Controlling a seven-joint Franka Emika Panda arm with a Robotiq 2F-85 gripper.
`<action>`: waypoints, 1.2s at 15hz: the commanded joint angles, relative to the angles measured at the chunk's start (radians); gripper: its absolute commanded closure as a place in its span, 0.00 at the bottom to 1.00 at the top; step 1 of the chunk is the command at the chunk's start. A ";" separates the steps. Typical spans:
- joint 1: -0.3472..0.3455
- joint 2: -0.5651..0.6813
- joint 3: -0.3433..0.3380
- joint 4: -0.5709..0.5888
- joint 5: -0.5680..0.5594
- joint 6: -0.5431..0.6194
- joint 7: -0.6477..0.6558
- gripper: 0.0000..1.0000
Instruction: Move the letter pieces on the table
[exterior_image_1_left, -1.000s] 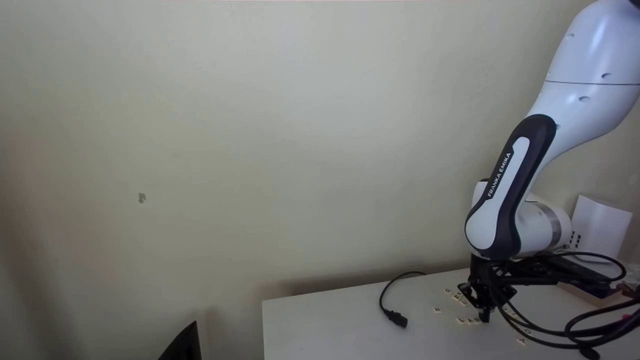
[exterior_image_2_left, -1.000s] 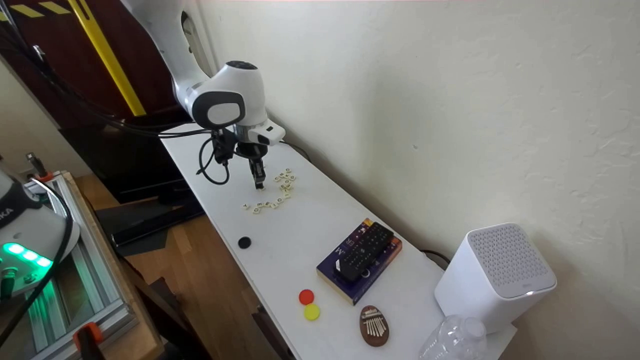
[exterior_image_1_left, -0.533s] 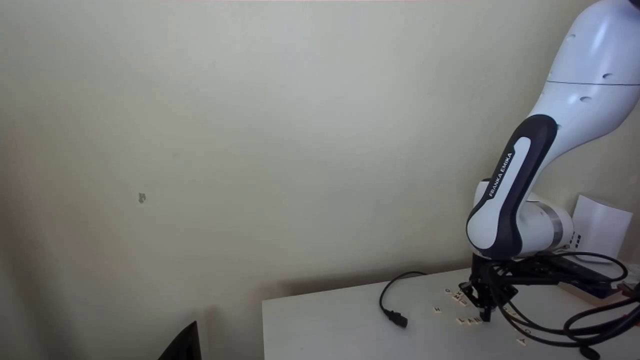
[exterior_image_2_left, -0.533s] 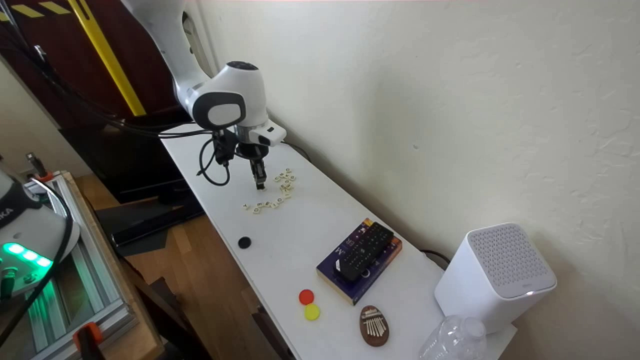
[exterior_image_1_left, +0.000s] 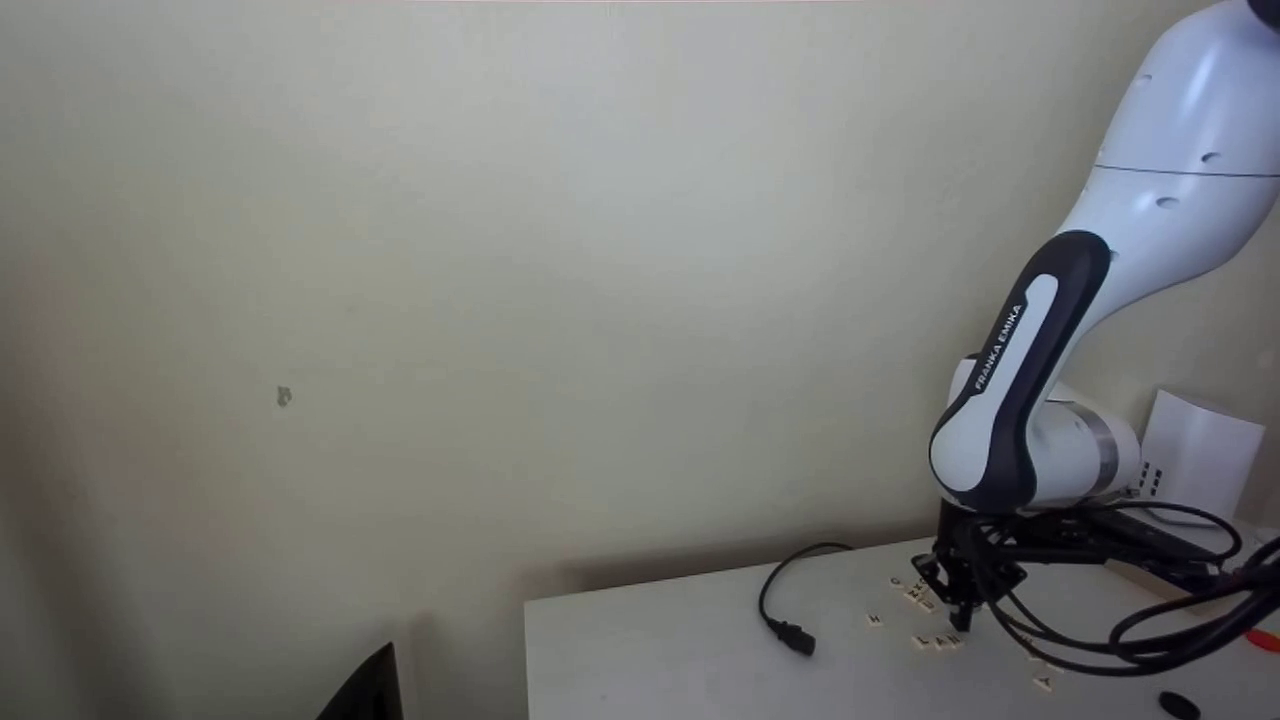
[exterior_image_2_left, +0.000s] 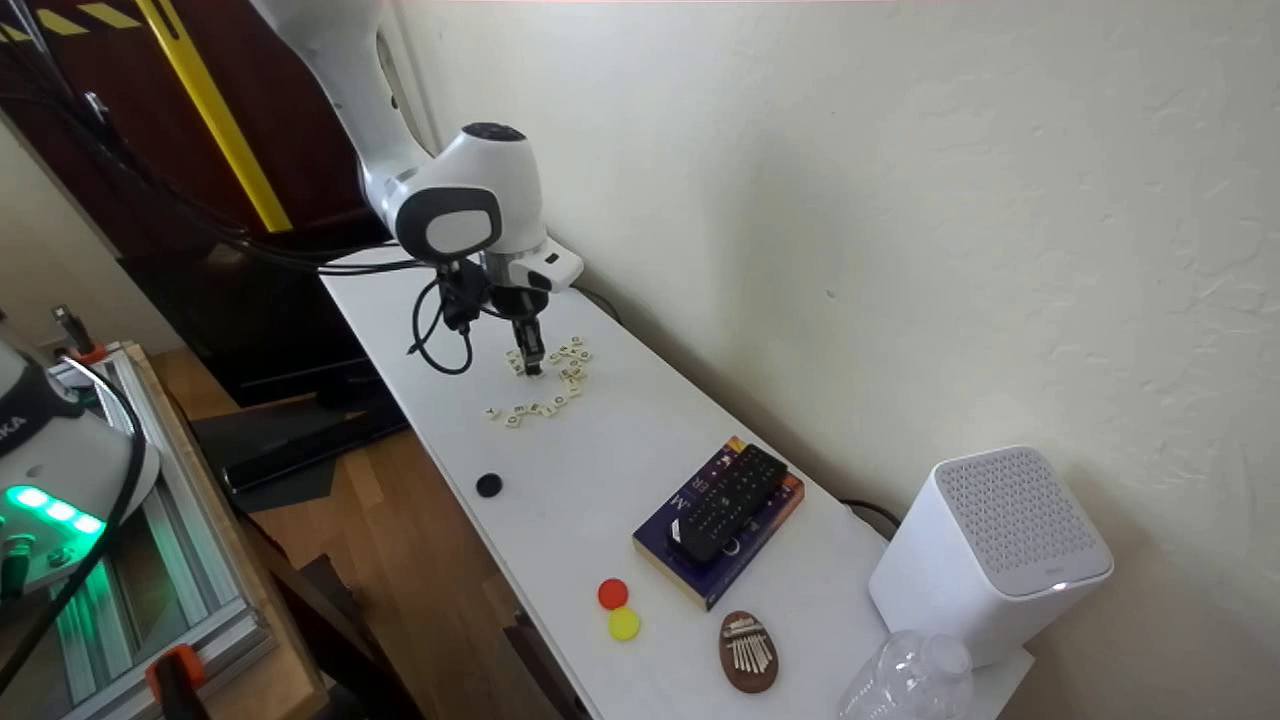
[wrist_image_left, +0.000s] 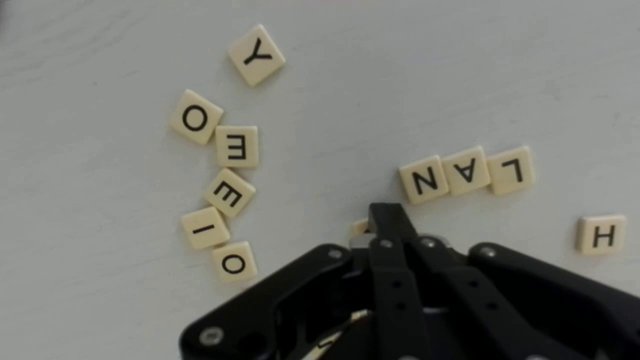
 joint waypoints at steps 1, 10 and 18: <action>-0.031 0.057 0.049 0.064 0.034 0.023 -0.046 1.00; -0.026 0.059 0.085 0.105 0.030 0.000 -0.072 1.00; 0.003 -0.046 0.052 0.000 0.033 0.044 -0.043 1.00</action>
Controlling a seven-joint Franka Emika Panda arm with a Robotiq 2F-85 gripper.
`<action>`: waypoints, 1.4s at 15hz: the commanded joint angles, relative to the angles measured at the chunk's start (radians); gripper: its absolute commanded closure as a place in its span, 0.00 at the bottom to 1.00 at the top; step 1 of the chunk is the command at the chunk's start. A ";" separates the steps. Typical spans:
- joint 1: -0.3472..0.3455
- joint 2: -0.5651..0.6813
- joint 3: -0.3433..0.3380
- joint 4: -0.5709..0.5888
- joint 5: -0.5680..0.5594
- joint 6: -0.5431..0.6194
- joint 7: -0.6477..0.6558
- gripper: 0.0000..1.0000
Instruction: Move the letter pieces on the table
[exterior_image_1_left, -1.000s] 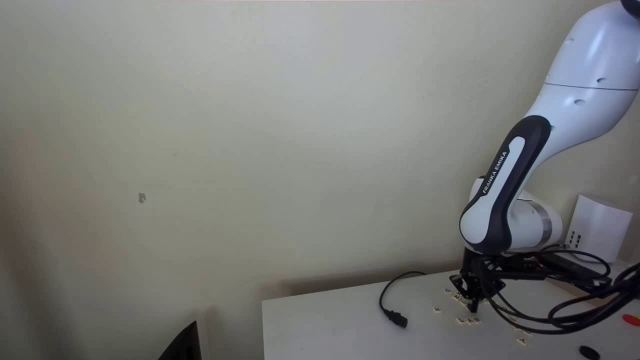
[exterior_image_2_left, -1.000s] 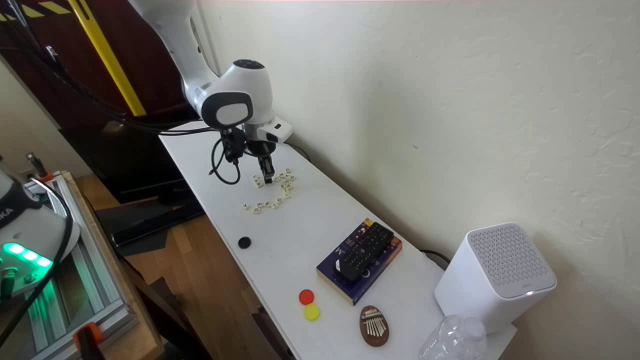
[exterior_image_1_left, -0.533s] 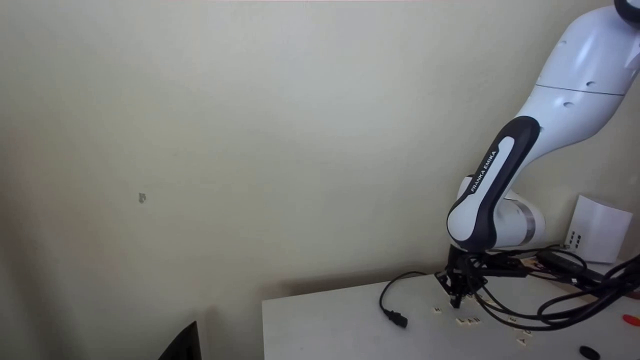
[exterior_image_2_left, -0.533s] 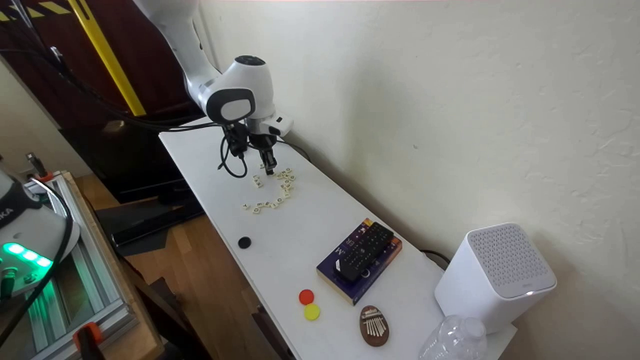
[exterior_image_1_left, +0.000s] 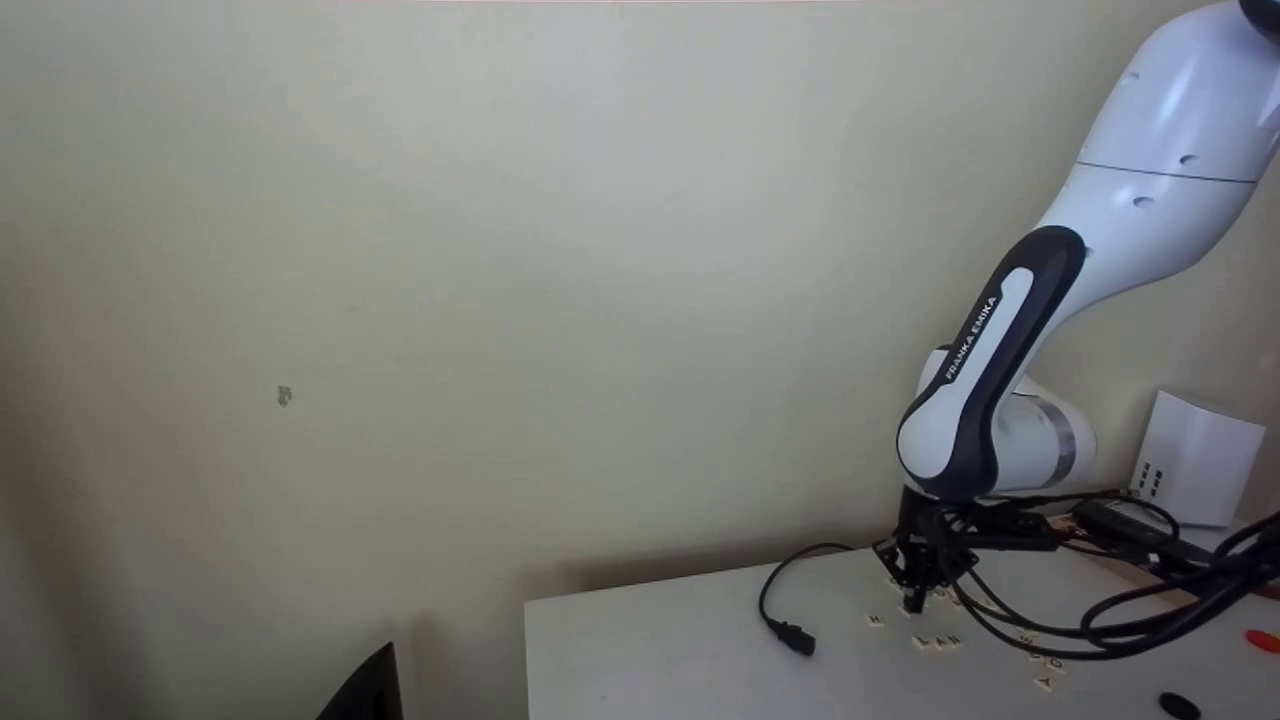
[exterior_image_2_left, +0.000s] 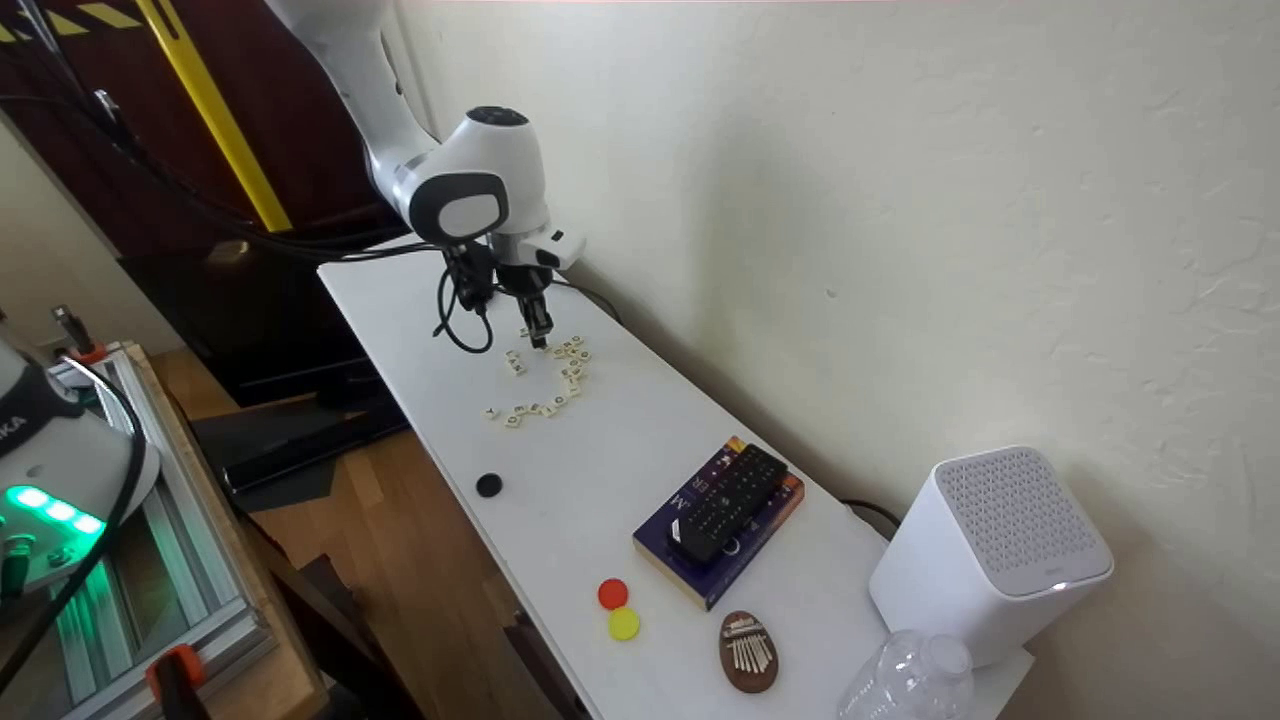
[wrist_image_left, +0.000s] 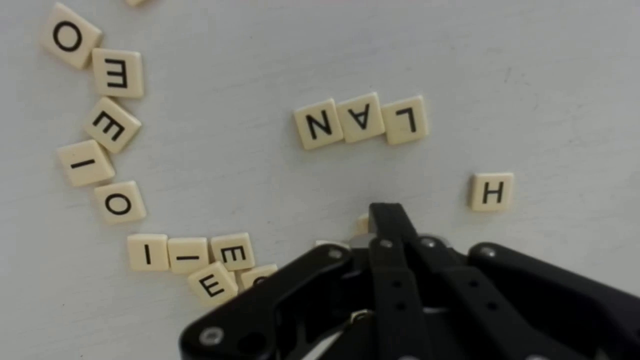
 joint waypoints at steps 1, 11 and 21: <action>0.021 -0.078 -0.019 -0.087 0.035 0.056 0.003 1.00; 0.013 -0.093 -0.051 -0.134 0.033 0.033 0.006 1.00; 0.024 -0.122 -0.119 -0.238 0.059 0.053 0.057 1.00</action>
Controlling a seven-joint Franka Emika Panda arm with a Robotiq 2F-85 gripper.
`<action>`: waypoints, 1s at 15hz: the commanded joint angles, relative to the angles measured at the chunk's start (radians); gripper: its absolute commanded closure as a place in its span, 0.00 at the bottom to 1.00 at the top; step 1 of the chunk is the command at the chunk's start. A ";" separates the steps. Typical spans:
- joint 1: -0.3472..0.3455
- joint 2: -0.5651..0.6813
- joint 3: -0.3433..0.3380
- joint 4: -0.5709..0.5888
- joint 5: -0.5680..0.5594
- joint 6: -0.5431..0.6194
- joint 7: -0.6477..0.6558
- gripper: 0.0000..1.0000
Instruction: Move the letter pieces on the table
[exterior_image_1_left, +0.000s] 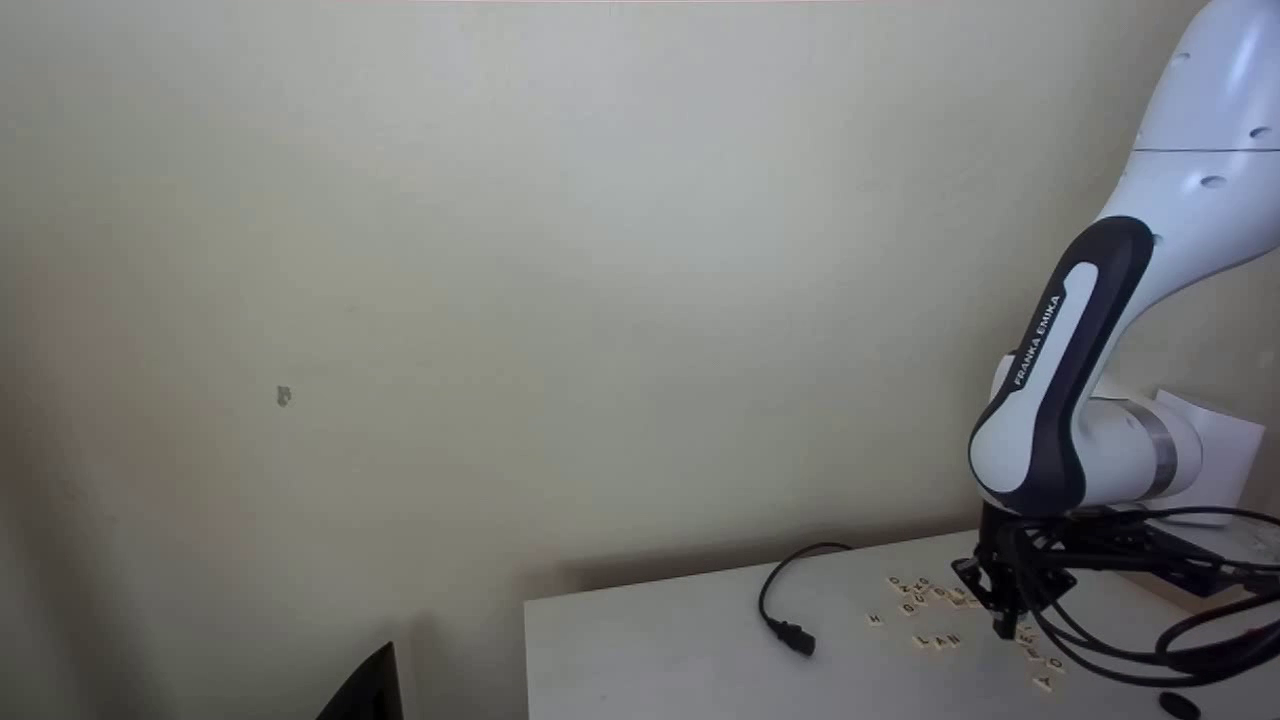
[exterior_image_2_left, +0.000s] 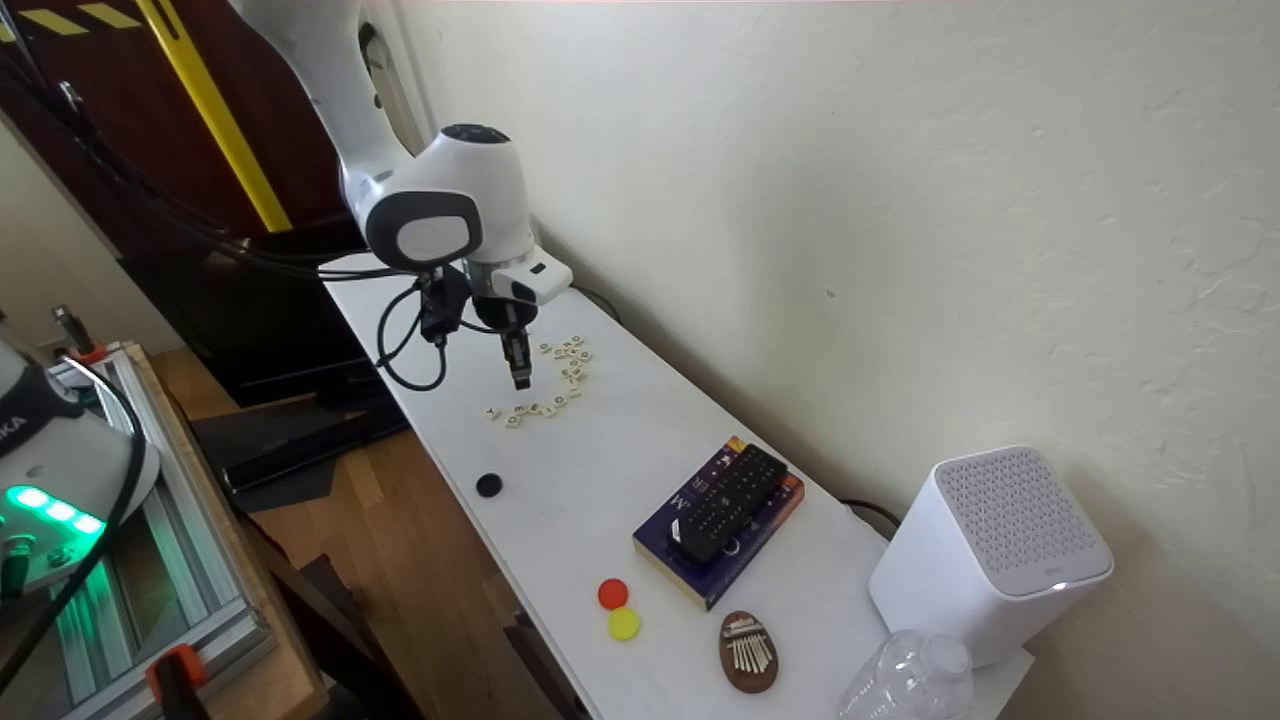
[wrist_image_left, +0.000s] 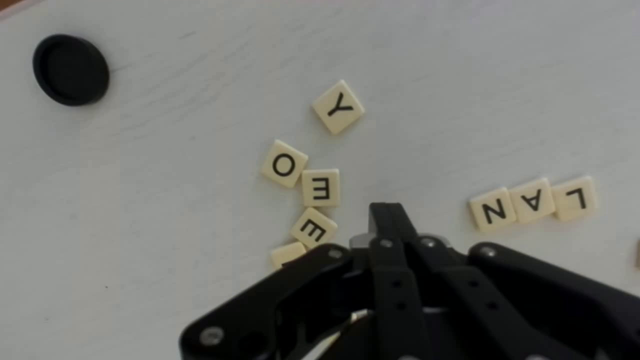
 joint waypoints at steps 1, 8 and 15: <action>0.015 -0.039 -0.020 -0.052 0.044 0.013 0.024 1.00; -0.011 -0.024 -0.016 -0.043 0.074 0.026 0.027 1.00; -0.058 -0.010 0.001 -0.034 0.095 0.028 0.015 1.00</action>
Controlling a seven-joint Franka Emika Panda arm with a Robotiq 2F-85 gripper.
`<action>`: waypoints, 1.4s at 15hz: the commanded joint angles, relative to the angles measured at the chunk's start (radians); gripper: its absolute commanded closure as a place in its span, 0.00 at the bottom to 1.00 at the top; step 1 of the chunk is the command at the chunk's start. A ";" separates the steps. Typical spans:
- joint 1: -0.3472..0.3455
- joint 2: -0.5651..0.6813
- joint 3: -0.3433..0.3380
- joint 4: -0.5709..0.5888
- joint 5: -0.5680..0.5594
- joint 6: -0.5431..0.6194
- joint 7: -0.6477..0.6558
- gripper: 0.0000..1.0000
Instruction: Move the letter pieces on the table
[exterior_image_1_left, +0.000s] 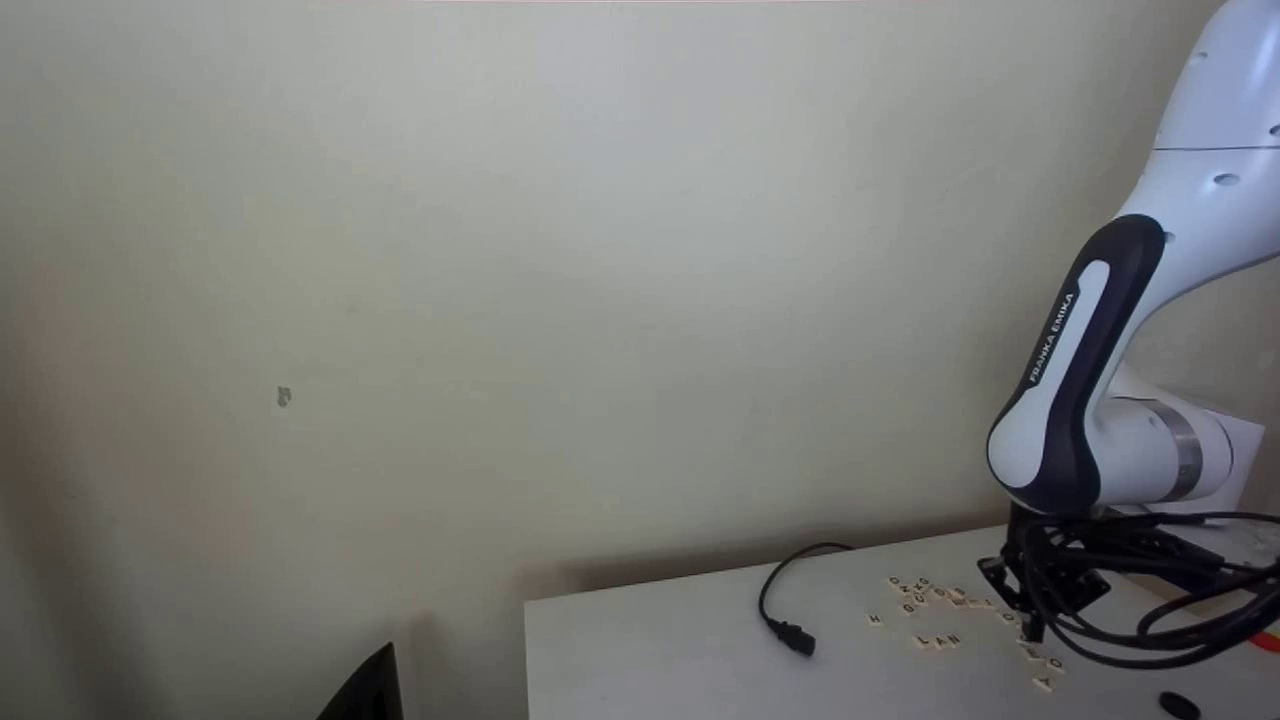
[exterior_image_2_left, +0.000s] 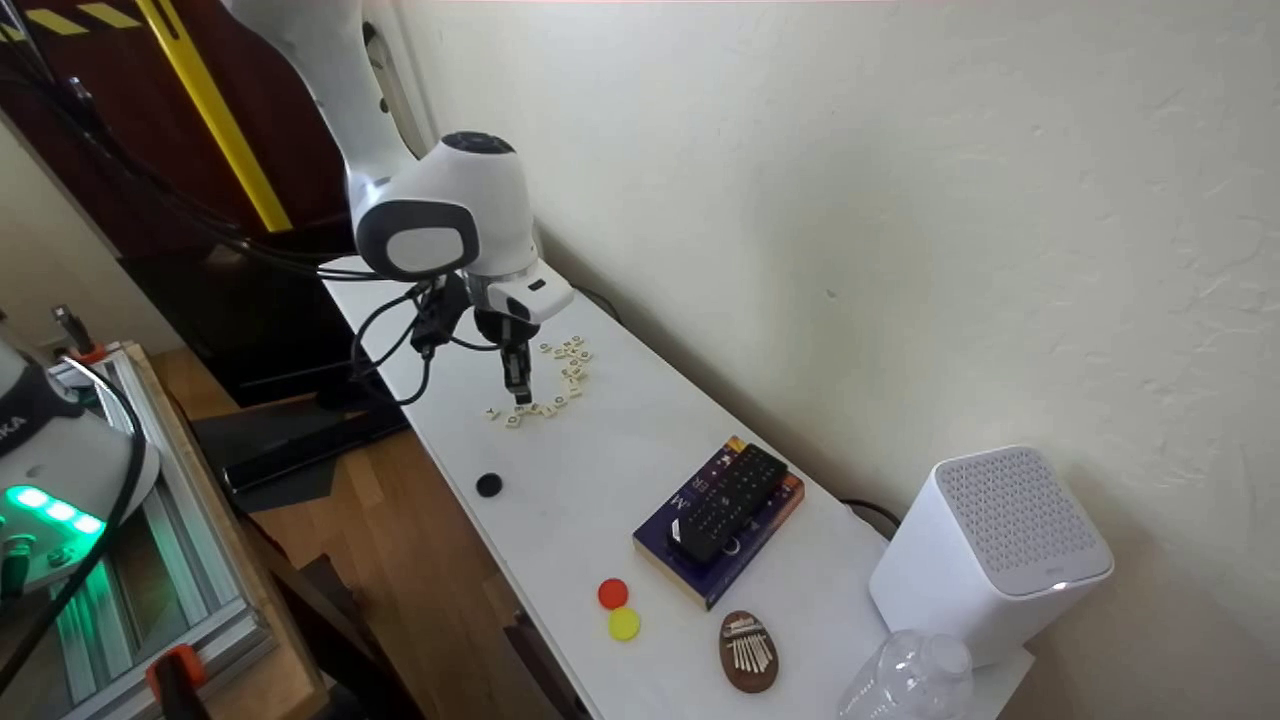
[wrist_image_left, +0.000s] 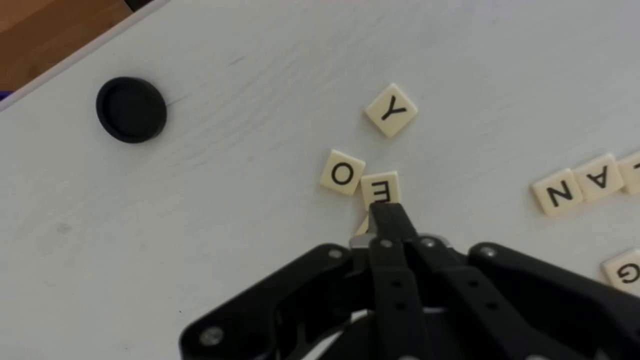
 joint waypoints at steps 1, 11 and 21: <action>-0.039 0.006 0.025 -0.001 0.037 0.020 -0.014 1.00; -0.078 0.048 0.061 0.053 0.046 0.015 -0.022 1.00; -0.119 0.080 0.119 0.092 0.061 0.012 -0.030 1.00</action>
